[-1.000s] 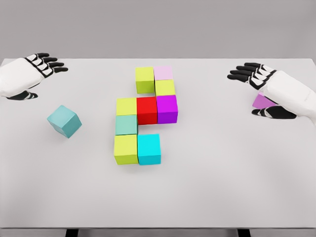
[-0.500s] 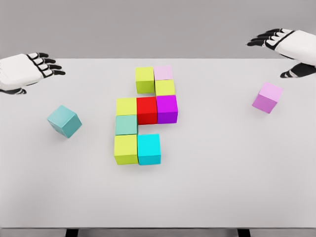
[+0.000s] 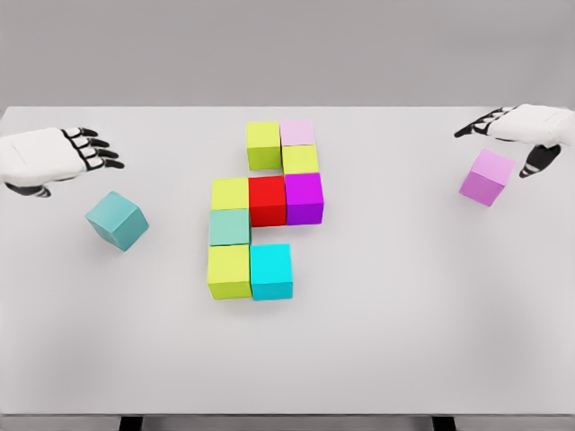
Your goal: Assemble the squares on the desktop into the number 2
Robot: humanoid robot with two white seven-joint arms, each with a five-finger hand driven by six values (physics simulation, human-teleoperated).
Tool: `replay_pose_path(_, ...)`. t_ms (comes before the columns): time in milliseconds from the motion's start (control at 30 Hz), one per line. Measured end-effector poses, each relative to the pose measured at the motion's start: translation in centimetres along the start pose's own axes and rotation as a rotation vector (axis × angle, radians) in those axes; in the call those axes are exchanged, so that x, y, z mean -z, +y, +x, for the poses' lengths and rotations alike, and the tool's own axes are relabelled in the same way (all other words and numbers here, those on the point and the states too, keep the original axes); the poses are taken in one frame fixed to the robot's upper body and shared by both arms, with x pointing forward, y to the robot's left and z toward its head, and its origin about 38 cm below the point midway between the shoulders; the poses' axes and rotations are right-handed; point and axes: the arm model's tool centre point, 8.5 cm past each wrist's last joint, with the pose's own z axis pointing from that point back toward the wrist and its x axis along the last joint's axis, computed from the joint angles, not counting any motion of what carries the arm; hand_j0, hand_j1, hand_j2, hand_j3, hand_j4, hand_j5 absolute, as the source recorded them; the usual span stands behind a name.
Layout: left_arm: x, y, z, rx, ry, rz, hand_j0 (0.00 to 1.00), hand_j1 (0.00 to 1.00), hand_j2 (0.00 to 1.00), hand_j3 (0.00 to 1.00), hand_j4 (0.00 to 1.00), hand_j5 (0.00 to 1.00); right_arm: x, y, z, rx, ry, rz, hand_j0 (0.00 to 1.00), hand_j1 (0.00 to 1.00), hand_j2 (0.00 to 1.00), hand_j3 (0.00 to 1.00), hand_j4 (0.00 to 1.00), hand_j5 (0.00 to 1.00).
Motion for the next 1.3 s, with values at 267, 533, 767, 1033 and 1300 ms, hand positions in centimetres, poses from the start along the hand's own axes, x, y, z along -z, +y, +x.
replay_pose_path(267, -0.3, -2.8, 0.1, -0.219, -0.012, 0.011, 1.00, 1.00, 1.00, 1.00, 1.00, 1.00, 2.2, 2.0, -0.5, 0.040, 0.027, 0.064, 1.00, 1.00, 1.00, 1.00, 1.00, 1.00)
replay_pose_path(533, -0.2, -3.5, 0.3, -0.319, -0.019, 0.037, 1.00, 1.00, 1.00, 1.00, 1.00, 1.00, 3.5, 2.9, -0.1, 0.040, 0.029, 0.098, 1.00, 1.00, 1.00, 1.00, 1.00, 1.00)
replay_pose_path(767, 0.2, -3.9, 0.9, -0.347, -0.039, 0.036, 1.00, 1.00, 1.00, 1.00, 1.00, 1.00, 3.6, 3.1, -0.1, 0.027, 0.036, 0.113, 0.99, 0.99, 0.99, 0.99, 0.99, 0.99)
replay_pose_path(1033, 1.9, -3.5, 2.0, -0.357, -0.079, 0.052, 1.00, 1.00, 1.00, 1.00, 1.00, 1.00, 3.6, 3.0, -0.1, 0.015, 0.041, 0.119, 0.75, 0.75, 0.75, 0.75, 0.75, 0.75)
replay_pose_path(1300, 3.0, -4.0, 3.0, -0.358, -0.108, 0.030, 1.00, 1.00, 1.00, 1.00, 1.00, 1.00, 3.4, 2.8, -0.2, 0.015, 0.044, 0.116, 0.69, 0.69, 0.69, 0.69, 0.69, 0.69)
